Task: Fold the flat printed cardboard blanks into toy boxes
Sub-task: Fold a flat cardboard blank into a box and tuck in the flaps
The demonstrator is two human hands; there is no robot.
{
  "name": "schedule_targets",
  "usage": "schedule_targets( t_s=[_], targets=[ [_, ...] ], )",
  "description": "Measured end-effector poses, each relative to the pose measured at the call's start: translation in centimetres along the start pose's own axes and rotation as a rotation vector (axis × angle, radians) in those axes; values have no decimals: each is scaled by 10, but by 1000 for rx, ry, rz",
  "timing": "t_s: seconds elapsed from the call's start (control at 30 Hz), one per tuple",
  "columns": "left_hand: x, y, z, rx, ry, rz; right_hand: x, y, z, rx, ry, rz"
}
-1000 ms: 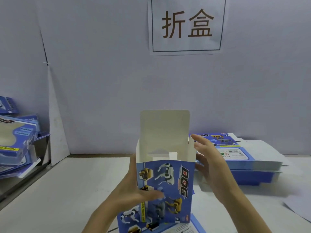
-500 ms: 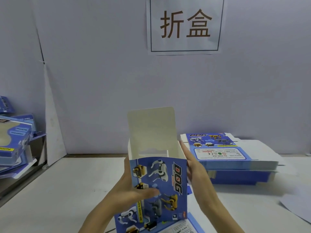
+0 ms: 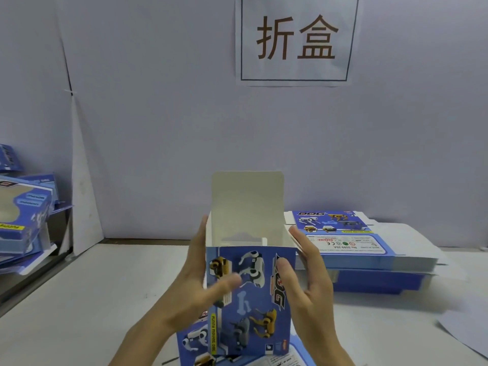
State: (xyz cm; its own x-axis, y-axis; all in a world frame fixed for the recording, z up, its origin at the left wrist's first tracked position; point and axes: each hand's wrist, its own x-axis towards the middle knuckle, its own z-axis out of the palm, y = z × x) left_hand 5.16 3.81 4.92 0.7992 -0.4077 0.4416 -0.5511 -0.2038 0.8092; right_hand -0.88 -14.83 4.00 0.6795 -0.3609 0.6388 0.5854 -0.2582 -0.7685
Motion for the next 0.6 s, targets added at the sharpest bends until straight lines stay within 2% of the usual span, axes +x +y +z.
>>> schedule_targets(
  t_s=[0.1, 0.17, 0.4, 0.53, 0.6],
  targets=[
    [1, 13, -13, 132, 171, 270, 2, 2, -2, -99, -16, -77],
    [2, 16, -23, 249, 202, 344, 4, 3, -5, -116, -33, -90],
    [3, -1, -22, 197, 255, 376, 8, 2, -10, -290, -72, -194],
    [2, -11, -16, 325, 515, 453, 8, 4, -11, -262, -46, -182],
    [-6, -21, 0, 256, 608, 391, 6, 6, -8, -195, -32, -134]
  ],
)
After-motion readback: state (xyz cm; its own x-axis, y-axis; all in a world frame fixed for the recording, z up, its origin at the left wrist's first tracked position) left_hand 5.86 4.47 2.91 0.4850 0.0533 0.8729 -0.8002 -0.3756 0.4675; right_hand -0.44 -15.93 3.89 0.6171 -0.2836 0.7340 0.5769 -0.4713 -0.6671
